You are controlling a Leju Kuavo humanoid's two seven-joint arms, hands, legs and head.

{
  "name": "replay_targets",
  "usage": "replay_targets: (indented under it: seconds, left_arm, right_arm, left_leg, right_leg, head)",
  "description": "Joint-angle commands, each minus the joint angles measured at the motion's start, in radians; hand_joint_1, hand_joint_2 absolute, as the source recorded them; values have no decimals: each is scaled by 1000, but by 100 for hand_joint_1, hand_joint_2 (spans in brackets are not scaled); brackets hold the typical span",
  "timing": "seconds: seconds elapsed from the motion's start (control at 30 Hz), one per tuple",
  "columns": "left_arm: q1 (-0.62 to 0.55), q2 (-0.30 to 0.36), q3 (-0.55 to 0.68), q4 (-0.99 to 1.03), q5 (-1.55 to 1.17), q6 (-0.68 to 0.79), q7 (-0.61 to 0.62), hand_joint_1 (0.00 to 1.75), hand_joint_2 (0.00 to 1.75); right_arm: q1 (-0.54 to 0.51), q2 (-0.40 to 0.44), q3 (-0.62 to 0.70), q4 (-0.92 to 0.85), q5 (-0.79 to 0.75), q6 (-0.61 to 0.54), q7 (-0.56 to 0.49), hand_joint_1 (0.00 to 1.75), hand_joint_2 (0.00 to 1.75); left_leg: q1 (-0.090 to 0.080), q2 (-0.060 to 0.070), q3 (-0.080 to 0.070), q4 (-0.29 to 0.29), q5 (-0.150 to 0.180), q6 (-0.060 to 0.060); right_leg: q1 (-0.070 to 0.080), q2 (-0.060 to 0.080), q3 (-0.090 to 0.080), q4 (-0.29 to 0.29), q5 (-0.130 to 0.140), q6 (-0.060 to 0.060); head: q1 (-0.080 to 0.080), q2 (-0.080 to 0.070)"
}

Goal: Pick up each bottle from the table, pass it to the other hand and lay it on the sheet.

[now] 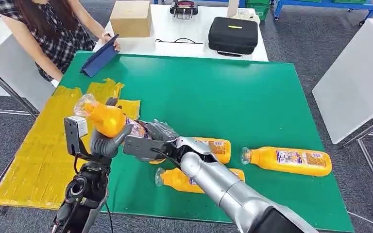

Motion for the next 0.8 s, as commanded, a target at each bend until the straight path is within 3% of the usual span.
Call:
replay_targets:
  seconds: [0.03, 0.07, 0.1, 0.13, 0.63, 0.67, 0.7, 0.73, 0.8]
  left_arm:
    - [-116, 14, -82, 95, -28, 23, 19, 0, 175]
    - [-119, 14, -85, 98, -30, 23, 19, 0, 175]
    - [-119, 14, -89, 98, -26, 13, 22, 155, 175]
    - [-120, 15, -91, 98, -22, 5, 23, 175, 175]
    - [-123, 11, -73, 110, -1, -17, 2, 175, 175]
    - [-122, 10, -69, 108, 0, -14, -1, 175, 175]
    - [-117, 9, -57, 102, 3, -2, -5, 175, 175]
    - [-113, 11, -49, 98, 3, 7, -7, 175, 175]
    - [-109, 17, -46, 93, 3, 5, -6, 175, 175]
  right_arm:
    - [-3, 3, 151, 22, 8, 18, -12, 175, 175]
    - [-1, 4, 152, 21, 6, 16, -11, 175, 175]
    - [-1, 2, 152, 20, 3, 15, -9, 175, 175]
    - [-2, 0, 151, 20, 2, 14, -7, 175, 175]
    - [-21, -28, 91, 66, -48, -49, 8, 175, 175]
    - [-21, -27, 78, 68, -54, -69, 12, 159, 175]
    - [-13, -29, 47, 62, -64, -133, 13, 2, 175]
    - [-16, -35, 35, 65, -71, -139, 16, 0, 0]
    - [-21, -42, 31, 65, -73, -139, 15, 0, 0]
  left_leg:
    - [1, -2, 2, 0, 0, -2]
    - [1, -3, 4, 0, -1, -3]
    - [1, -3, 2, 0, -1, -2]
    - [1, -3, 4, 0, -1, -3]
    - [1, -2, 2, 0, 0, -2]
    - [1, -3, 4, 0, -1, -2]
    - [1, -2, 3, 0, -1, -2]
    - [1, -2, 4, 0, -1, -2]
    - [1, -2, 5, 0, -1, -2]
  right_leg:
    - [1, -3, 3, -1, -1, -1]
    - [1, -4, 5, -1, -2, -2]
    - [1, -3, 4, -1, -1, -1]
    - [1, -4, 6, -1, -2, -2]
    - [1, -4, 3, -1, -1, -1]
    - [1, -5, 5, -1, -2, -1]
    - [1, -3, 4, -1, -1, -1]
    - [1, -3, 5, -1, -2, -1]
    - [1, -3, 6, -2, -2, -1]
  head:
    - [0, 0]
    - [0, 0]
    - [0, 0]
    - [0, 0]
    - [0, 0]
    - [0, 0]
    - [0, 0]
    - [0, 0]
    - [0, 0]
